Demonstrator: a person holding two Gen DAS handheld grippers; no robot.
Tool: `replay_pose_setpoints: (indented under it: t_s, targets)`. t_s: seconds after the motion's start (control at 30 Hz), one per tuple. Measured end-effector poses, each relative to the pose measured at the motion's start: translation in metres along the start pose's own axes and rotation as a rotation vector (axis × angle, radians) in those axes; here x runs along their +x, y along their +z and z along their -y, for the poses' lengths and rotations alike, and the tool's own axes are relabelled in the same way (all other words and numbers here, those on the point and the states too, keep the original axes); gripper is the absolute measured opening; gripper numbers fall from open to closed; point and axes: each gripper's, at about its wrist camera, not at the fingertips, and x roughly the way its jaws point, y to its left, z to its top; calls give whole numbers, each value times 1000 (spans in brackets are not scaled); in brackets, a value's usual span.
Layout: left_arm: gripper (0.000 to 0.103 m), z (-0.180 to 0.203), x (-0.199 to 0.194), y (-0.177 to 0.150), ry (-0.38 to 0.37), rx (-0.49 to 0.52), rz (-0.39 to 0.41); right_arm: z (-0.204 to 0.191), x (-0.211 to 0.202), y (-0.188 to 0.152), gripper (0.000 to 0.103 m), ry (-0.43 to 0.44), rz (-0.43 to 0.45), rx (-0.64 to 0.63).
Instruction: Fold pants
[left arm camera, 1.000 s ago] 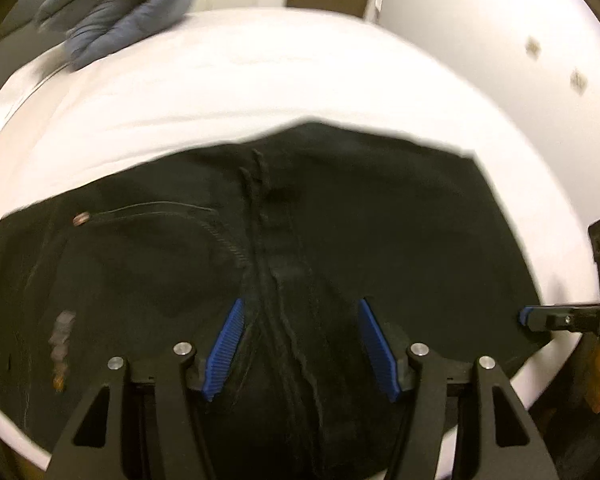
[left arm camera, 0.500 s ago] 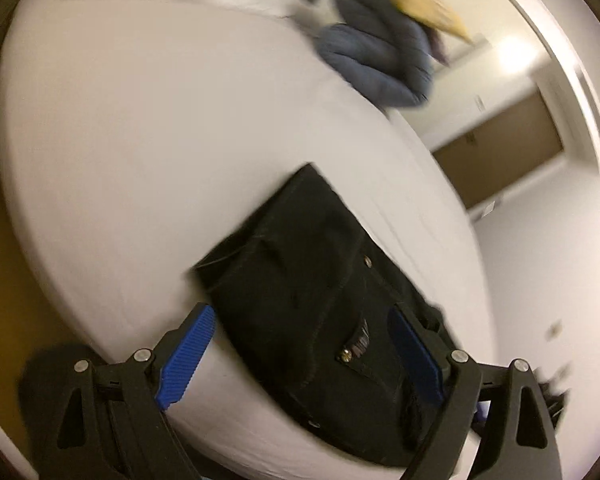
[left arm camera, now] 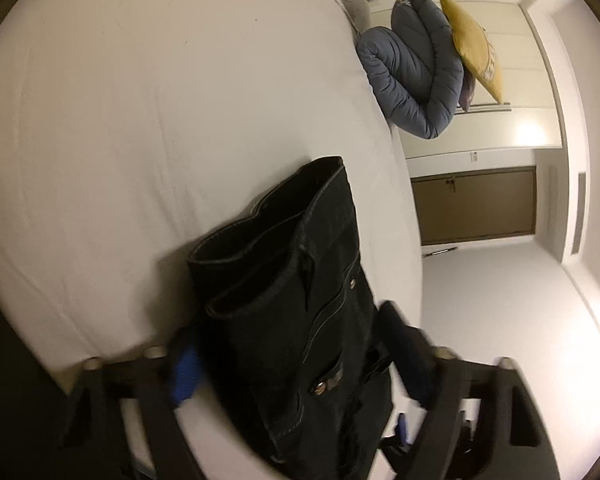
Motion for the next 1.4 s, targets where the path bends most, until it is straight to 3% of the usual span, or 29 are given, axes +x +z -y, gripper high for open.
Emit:
replay_pose_setpoints:
  t_s: [0.03, 0.07, 0.1, 0.27, 0.33, 0.4, 0.47, 0.53, 0.63, 0.77, 0.93, 1.0, 1.07, 1.13, 1.2, 1.4]
  targets:
    - [46, -1, 6, 2, -18, -17, -21, -1, 4, 1, 75, -3, -9, 0]
    - [28, -3, 9, 2, -33, -34, -39, -3, 8, 4, 75, -8, -20, -3]
    - [21, -5, 10, 2, -43, -42, -46, -5, 13, 7, 75, -10, -35, -4]
    - [16, 10, 5, 0, -40, 17, -27, -4, 50, 19, 75, -56, -120, 3]
    - [16, 20, 4, -1, -33, 54, -21, 9, 72, 22, 75, -111, -175, 37]
    - [15, 29, 3, 0, -30, 80, -15, 28, 94, 21, 58, -249, -241, 61]
    - [15, 42, 3, -2, -23, 120, -7, 34, 99, 23, 38, -269, -228, 68]
    - [15, 55, 3, -4, -25, 157, -1, 40, 97, 24, 30, -275, -215, 103]
    - [15, 76, 3, -10, -20, 227, 6, 45, 95, 21, 20, -266, -191, 94]
    - [15, 99, 3, -17, -18, 295, 6, 47, 92, 17, 20, -231, -135, 92]
    - [15, 121, 6, -28, 14, 380, 1, 44, 91, 11, 24, -184, -77, 54]
    - [15, 130, 6, -34, 23, 412, -1, 44, 81, 14, 34, -157, -57, 66]
    - [15, 143, 8, -42, 37, 458, -4, 39, 73, 15, 69, -112, -31, 65]
    - [15, 159, 12, -51, 48, 517, -10, 26, 58, 18, 87, -104, 11, 49]
    - [15, 173, 16, -63, 52, 573, -20, 15, 43, 24, 89, -123, 35, 28]
    - [15, 224, 51, -119, 63, 780, -88, -3, 4, 43, 89, -124, 0, 13]
